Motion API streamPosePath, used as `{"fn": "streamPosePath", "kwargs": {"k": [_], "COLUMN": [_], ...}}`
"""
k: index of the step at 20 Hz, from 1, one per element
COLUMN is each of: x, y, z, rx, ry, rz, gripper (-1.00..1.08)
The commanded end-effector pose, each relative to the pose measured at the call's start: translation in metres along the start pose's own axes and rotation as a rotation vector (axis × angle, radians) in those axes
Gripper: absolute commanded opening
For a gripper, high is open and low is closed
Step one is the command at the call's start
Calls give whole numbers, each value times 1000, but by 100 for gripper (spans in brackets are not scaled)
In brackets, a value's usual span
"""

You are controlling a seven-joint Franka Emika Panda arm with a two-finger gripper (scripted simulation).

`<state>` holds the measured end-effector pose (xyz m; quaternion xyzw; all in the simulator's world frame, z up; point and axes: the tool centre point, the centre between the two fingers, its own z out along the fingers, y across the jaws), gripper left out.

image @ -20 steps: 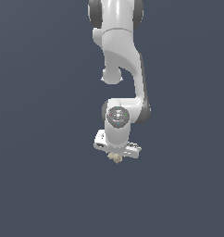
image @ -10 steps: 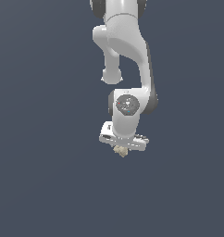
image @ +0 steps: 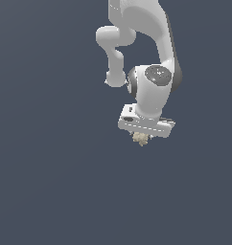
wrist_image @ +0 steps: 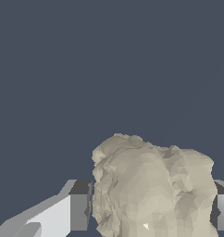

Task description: Pick up the object and move it to a goal position.

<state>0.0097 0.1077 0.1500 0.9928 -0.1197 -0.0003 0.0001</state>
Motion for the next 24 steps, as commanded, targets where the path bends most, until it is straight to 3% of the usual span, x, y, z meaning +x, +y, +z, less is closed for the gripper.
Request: {"fn": "streamPosePath", "kwargs": {"k": [1, 14, 24], "x": [-18, -94, -112], "y": [-15, -84, -105], "z": [-22, -124, -152], "rx": [0, -2, 0], "ry": [0, 2, 1], "rz": [0, 0, 0], "gripper": [-100, -100, -100]}}
